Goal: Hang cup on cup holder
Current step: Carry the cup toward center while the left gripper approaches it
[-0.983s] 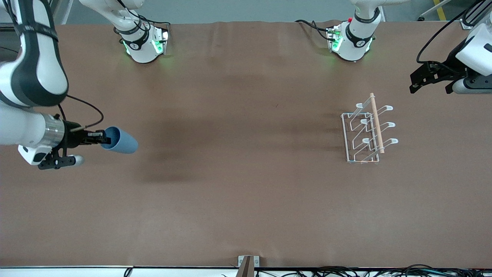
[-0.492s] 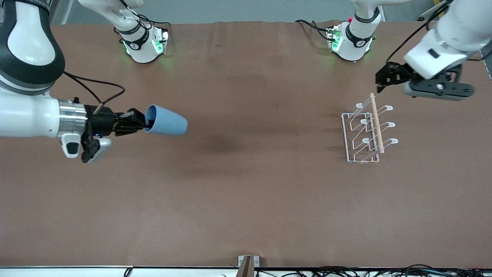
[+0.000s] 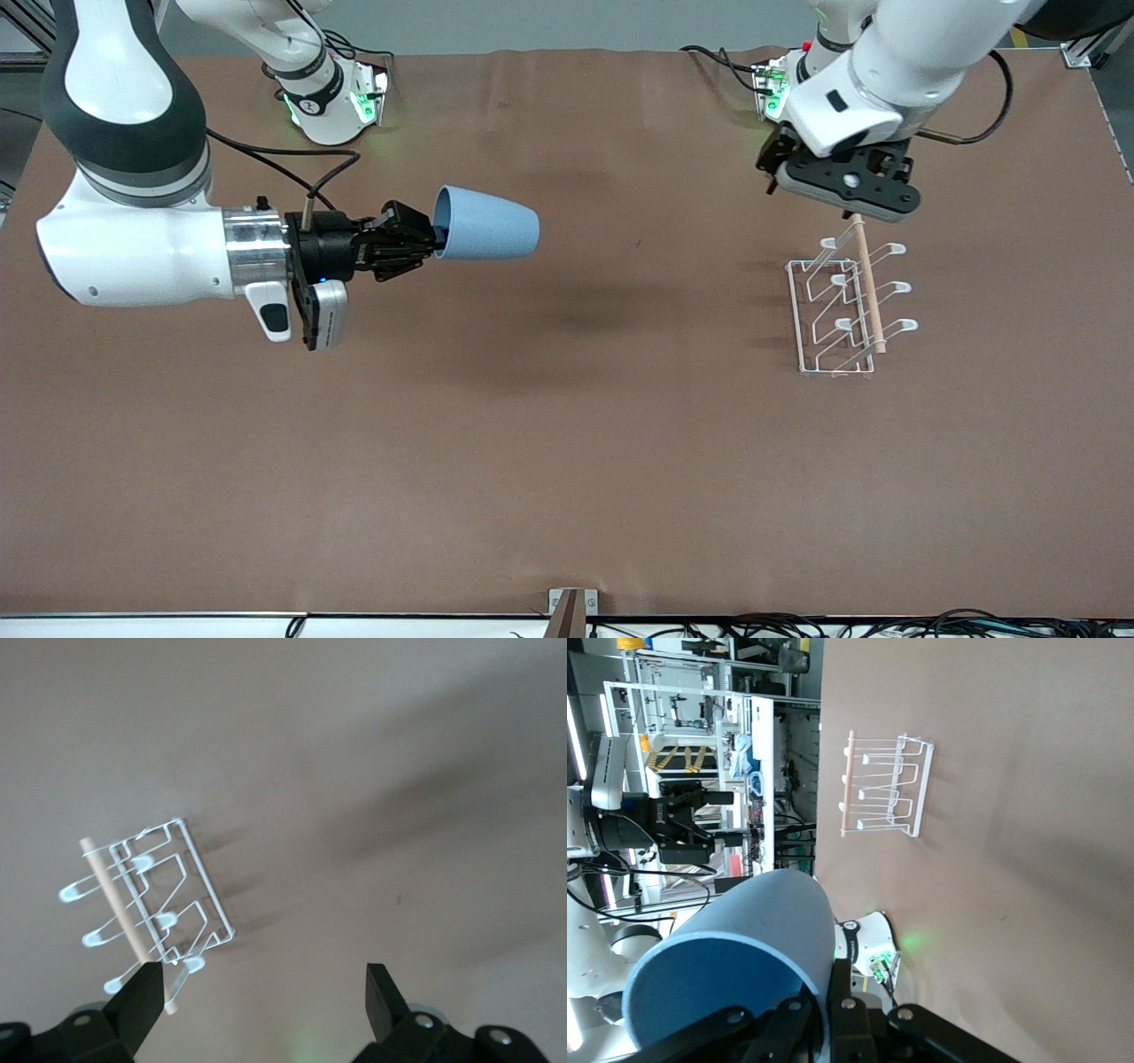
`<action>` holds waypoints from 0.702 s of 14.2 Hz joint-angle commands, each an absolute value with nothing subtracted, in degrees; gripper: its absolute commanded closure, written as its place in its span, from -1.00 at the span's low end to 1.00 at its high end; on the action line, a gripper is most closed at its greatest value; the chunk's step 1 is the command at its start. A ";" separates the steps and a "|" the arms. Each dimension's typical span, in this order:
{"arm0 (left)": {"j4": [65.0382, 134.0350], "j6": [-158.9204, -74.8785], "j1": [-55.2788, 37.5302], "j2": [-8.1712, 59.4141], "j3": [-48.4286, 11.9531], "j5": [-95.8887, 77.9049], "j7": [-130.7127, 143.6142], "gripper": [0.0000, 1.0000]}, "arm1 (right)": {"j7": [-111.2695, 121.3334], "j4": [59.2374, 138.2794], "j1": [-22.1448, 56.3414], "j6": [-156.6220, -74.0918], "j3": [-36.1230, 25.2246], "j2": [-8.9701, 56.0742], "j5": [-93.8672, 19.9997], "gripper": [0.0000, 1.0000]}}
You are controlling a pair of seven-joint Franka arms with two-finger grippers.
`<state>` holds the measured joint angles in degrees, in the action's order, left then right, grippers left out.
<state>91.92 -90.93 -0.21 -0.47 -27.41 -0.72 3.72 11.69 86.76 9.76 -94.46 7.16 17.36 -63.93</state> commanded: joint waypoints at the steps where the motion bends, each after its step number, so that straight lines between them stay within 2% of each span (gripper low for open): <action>1: 87.98 -90.53 -0.26 1.67 -31.36 -0.44 3.60 -1.00 | 11.08 86.84 12.12 -93.96 6.77 18.71 -67.14 0.76; 3: 86.06 -91.57 -0.44 3.07 -34.87 -0.35 3.78 -1.00 | 11.07 87.10 13.96 -94.30 6.77 19.16 -68.46 0.96; 6: 82.98 -93.07 -1.75 5.09 -37.96 -0.09 3.78 -1.00 | 10.64 87.19 14.15 -93.78 6.77 19.77 -71.18 0.99; 10: 82.97 -97.64 -5.79 5.80 -38.14 -0.35 3.95 -1.00 | 9.84 87.19 14.24 -93.78 6.77 19.95 -73.47 0.99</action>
<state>84.57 -96.48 -3.96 4.33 -37.87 -0.73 3.73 10.76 86.83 14.24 -94.19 6.94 20.33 -71.38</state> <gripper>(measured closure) 0.000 0.952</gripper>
